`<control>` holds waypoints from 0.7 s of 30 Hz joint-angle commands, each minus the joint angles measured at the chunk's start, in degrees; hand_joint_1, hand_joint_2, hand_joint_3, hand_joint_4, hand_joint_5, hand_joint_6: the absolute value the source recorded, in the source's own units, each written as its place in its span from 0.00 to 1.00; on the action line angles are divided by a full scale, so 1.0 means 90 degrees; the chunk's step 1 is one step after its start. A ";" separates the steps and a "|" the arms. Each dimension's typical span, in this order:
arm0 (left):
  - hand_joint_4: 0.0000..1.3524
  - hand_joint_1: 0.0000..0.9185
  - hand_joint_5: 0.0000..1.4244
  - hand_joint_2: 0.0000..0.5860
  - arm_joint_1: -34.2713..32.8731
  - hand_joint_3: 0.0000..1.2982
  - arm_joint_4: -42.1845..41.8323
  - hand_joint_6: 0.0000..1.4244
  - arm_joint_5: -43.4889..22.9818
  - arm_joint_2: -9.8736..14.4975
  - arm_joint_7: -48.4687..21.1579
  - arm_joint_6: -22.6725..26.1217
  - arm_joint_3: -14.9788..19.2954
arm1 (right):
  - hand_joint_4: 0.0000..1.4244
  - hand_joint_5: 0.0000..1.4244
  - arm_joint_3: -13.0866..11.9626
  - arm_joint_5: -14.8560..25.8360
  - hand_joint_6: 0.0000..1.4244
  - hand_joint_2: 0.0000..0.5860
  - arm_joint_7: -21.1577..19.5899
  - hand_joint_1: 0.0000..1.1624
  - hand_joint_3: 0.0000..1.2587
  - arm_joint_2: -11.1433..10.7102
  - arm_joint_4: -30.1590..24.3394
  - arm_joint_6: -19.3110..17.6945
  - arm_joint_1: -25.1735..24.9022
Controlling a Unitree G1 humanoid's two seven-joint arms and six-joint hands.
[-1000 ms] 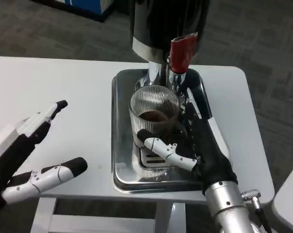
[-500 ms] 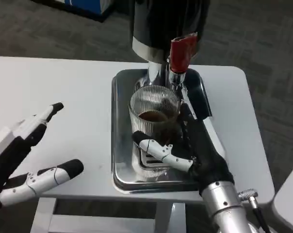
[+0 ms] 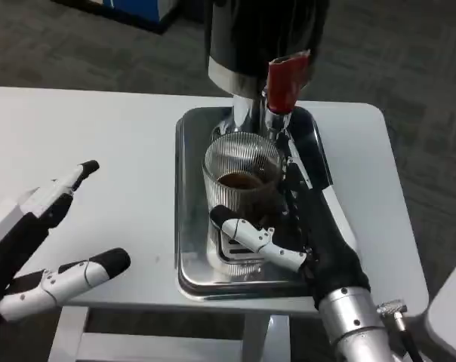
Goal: Grasp the cup under the faucet to collect the drink, then remove the cup.
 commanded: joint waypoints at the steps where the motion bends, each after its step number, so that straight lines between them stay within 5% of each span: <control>1: 0.00 0.00 0.00 0.14 0.0084 0.00 -0.0110 0.00 0.0049 0.0043 -0.0048 0.0041 -0.0028 | 0.11 0.12 -0.0068 0.0189 0.14 0.28 -0.0073 0.62 0.00 0.0128 0.0449 -0.0379 -0.0035; 21: 0.00 0.00 0.00 0.14 0.0108 0.00 -0.0211 0.00 0.0065 0.0028 -0.0037 0.0108 -0.0045 | 0.11 0.13 -0.0192 0.0266 0.14 0.28 -0.0136 0.62 0.00 0.0142 0.0569 -0.0601 -0.0332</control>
